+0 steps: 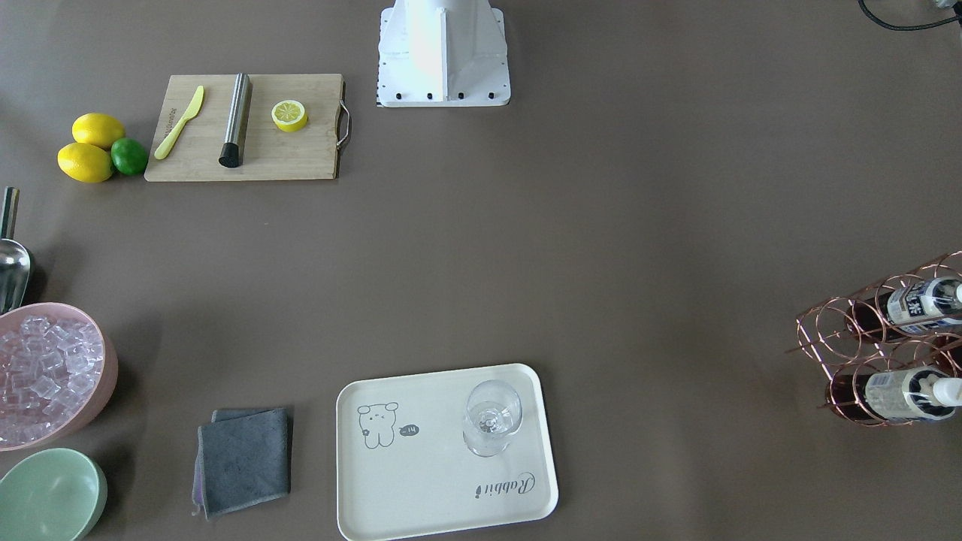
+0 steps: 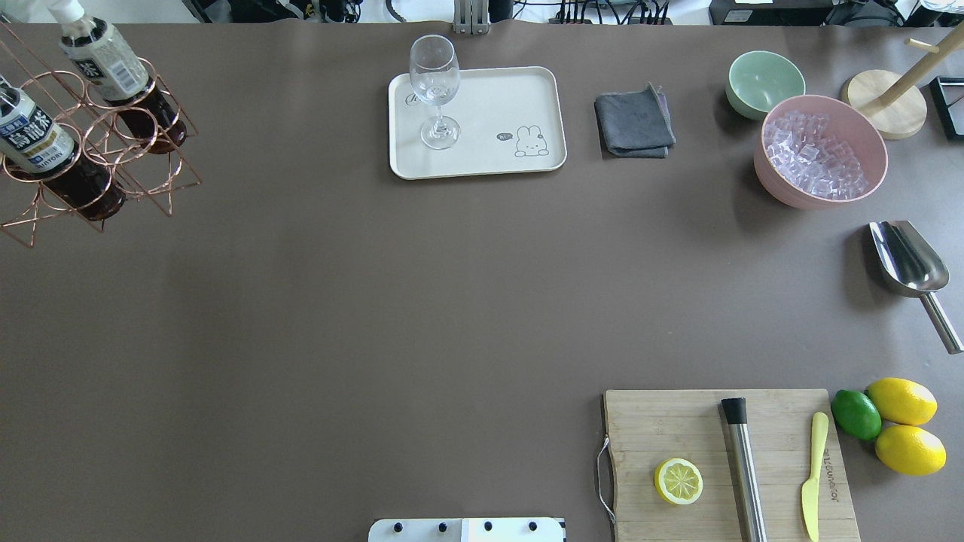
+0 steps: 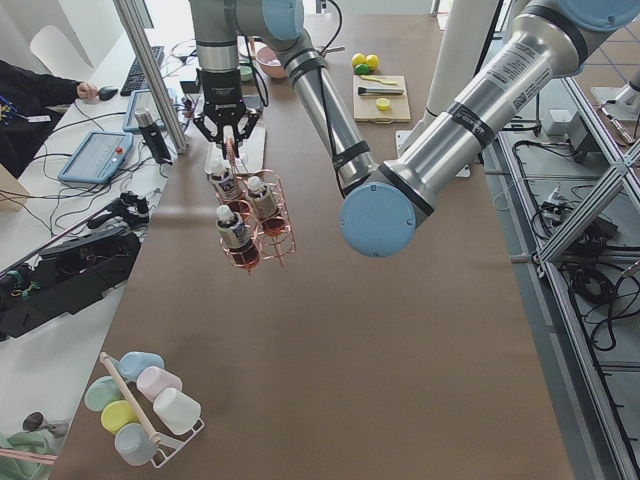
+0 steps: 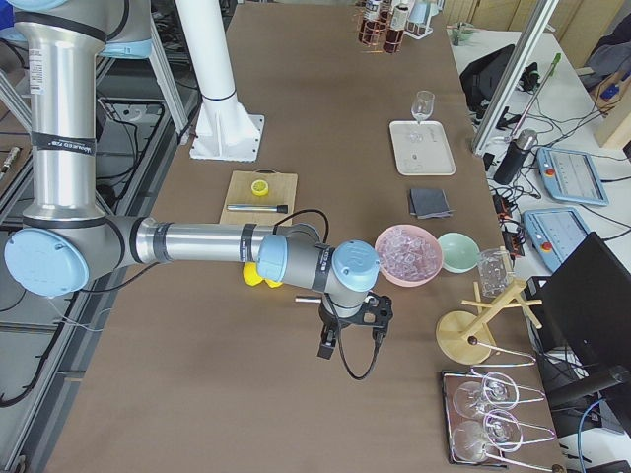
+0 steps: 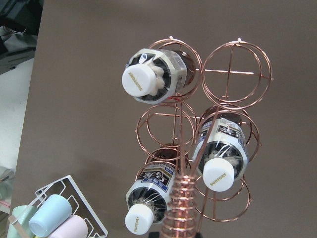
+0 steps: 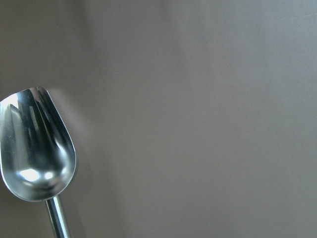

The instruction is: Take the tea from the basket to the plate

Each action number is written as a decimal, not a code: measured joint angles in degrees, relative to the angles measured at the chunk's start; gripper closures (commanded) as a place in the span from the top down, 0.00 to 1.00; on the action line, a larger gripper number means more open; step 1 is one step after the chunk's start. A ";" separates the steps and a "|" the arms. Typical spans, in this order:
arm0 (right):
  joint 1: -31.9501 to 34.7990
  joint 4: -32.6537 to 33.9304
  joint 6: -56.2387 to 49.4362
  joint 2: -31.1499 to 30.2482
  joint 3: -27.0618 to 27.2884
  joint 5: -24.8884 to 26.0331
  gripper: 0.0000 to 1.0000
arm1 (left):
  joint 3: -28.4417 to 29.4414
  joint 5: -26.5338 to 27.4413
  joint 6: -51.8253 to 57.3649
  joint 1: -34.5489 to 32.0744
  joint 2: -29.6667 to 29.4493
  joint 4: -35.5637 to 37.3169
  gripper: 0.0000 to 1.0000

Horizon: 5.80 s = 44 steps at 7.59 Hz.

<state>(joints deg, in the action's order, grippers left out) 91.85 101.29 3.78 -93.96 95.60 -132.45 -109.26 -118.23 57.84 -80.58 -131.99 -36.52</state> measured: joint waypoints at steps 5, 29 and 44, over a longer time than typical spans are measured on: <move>0.00 0.04 -0.01 0.00 -0.07 -0.09 1.00 | -10.24 2.14 -22.41 15.17 -7.53 6.98 0.00; 0.00 0.57 0.00 -0.61 -0.43 0.13 1.00 | -4.36 12.06 -48.80 50.80 -19.62 -3.31 0.00; -30.32 0.52 41.79 18.38 17.99 -4.54 0.95 | -3.36 12.08 -48.44 50.58 -19.30 -4.04 0.00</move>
<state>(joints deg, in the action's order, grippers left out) 61.53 101.81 45.57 -75.59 113.59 -136.99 -112.62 -106.15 9.40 -29.99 -151.29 -40.56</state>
